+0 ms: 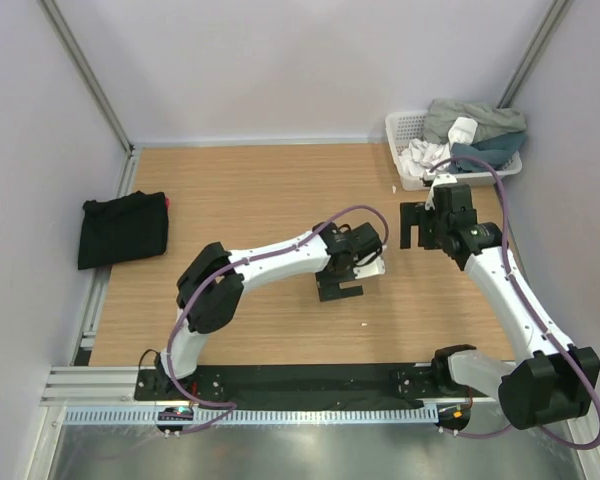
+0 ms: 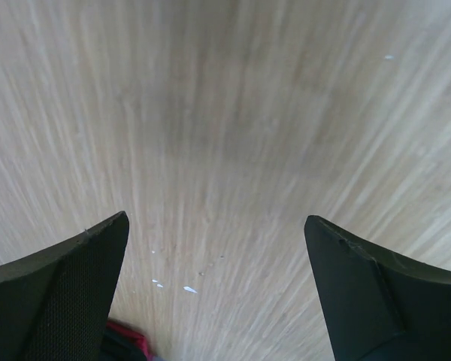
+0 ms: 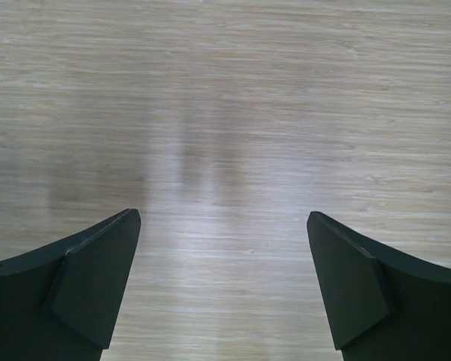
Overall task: Fold and stack the t-shirts
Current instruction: Grab the tshirt from the pile
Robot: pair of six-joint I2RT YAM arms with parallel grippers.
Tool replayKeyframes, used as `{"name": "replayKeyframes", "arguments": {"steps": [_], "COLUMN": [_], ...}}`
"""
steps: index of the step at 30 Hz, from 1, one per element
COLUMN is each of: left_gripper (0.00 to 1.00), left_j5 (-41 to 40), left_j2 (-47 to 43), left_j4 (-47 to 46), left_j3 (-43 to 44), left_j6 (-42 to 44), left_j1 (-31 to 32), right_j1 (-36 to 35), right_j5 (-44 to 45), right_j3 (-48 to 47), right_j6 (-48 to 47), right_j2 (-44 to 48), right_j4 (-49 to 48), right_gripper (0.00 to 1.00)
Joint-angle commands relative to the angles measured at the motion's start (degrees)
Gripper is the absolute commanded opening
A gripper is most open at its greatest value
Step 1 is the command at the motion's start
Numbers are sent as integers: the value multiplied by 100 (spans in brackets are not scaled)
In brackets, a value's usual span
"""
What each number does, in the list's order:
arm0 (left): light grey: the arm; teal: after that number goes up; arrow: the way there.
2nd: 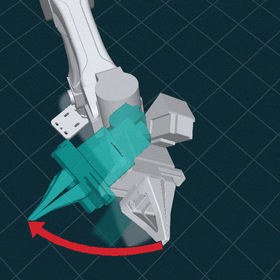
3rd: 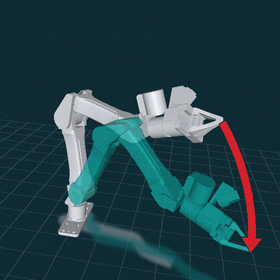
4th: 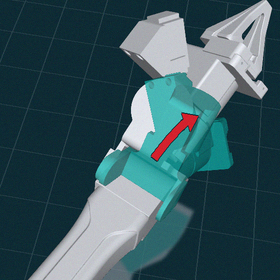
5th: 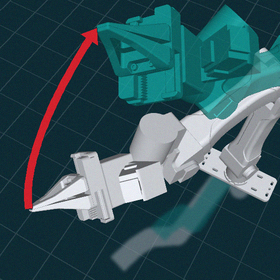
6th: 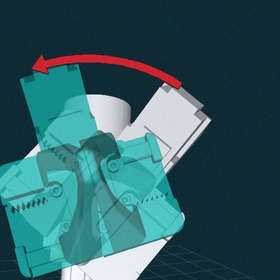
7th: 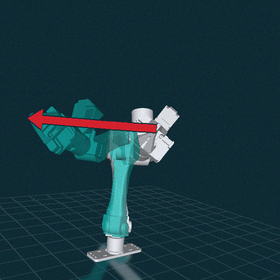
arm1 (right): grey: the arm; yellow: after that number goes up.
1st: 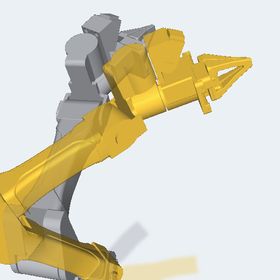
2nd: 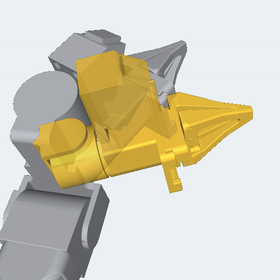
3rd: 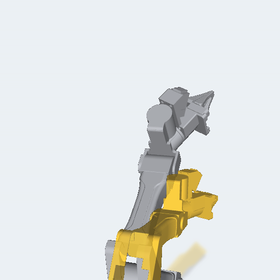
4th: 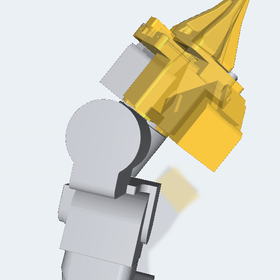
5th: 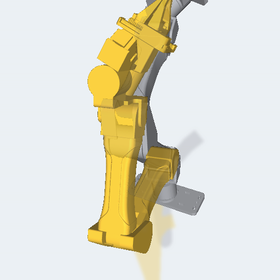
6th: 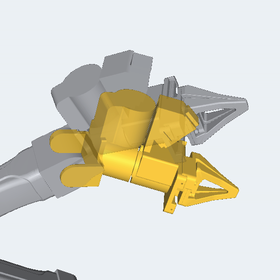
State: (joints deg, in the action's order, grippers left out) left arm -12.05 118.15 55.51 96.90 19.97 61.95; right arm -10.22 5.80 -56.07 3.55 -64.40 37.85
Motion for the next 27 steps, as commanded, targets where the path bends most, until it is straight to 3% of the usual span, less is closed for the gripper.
{"name": "replayKeyframes", "arguments": {"steps": [1, 8, 12, 15, 19, 22, 27], "left_gripper": [100, 100, 99, 100, 100, 94, 95], "left_j5": [-34, 344, 1000, 1730, 2592, 2795, 2796], "left_j2": [-248, -327, -319, -310, -292, -249, -29], "left_j4": [-40, 127, 136, 127, -39, 65, 127], "left_j3": [215, 162, 293, 391, 653, 1284, 2507], "left_j6": [-107, -476, -923, -1494, -1750, -1908, -1970], "left_j1": [-148, -342, -482, -842, -1850, -2483, -3206], "right_j1": [143, 643, 854, 951, 952, 951, 1232], "right_j5": [-9, -369, -326, -54, -132, -202, -79], "right_j3": [-387, -1474, -2983, -3871, -4868, -5483, -6581], "right_j6": [5, -259, -30, -240, -565, -732, -804], "right_j2": [7, -713, -2203, -3197, -4069, -4526, -5336], "right_j4": [-136, -365, -313, -261, -102, -146, 21], "right_gripper": [100, 100, 100, 100, 100, 100, 100]}}
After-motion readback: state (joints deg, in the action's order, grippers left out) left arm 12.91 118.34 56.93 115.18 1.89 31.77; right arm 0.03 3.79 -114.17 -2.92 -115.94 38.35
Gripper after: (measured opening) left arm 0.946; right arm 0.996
